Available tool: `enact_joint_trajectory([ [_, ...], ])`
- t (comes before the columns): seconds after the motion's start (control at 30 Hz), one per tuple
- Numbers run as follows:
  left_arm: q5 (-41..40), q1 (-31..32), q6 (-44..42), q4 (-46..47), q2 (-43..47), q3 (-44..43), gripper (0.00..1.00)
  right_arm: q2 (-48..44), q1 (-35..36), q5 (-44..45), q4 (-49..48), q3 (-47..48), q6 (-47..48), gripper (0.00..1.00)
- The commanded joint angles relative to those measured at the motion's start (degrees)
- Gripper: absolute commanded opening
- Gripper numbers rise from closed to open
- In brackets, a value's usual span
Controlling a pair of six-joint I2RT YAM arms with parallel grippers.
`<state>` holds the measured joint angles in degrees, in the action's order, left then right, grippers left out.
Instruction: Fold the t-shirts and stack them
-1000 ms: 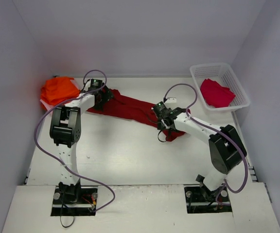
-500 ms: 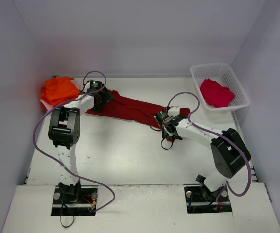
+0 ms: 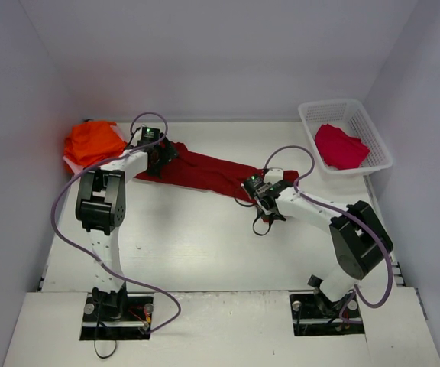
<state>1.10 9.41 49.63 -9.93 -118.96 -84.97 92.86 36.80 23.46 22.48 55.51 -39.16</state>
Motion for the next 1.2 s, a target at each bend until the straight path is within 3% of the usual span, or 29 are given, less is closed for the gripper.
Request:
enact_joint_trajectory([
  [0.0,-0.6,0.3,-1.4,-4.5,1.5,1.9,0.82,-2.4,-0.4,4.0,0.8,3.4,1.0,0.00],
  [0.37,-0.6,-0.3,-1.6,-4.2,1.9,3.1,0.82,-5.9,-11.0,6.3,1.3,13.3,11.2,0.00],
  [0.5,-0.6,-0.3,-1.6,-3.9,1.6,3.5,0.82,-5.2,-13.1,2.2,1.4,17.1,13.6,0.00],
  [0.63,-0.6,-0.3,-1.3,-3.3,1.2,3.6,0.82,-6.0,-11.0,-1.4,1.4,13.9,10.8,0.25],
  [0.67,-0.6,-0.4,-1.3,-3.3,1.1,3.6,0.82,-6.1,-10.6,-1.7,1.4,13.0,10.0,0.27],
  [0.93,-0.6,-0.3,-0.8,-3.2,1.5,4.1,0.82,-5.1,-3.3,-1.7,0.8,6.8,3.0,0.35],
  [1.17,-0.6,-0.3,-0.9,-3.0,2.2,4.9,0.82,-2.2,-1.8,-1.6,-1.4,4.0,0.7,0.36],
])
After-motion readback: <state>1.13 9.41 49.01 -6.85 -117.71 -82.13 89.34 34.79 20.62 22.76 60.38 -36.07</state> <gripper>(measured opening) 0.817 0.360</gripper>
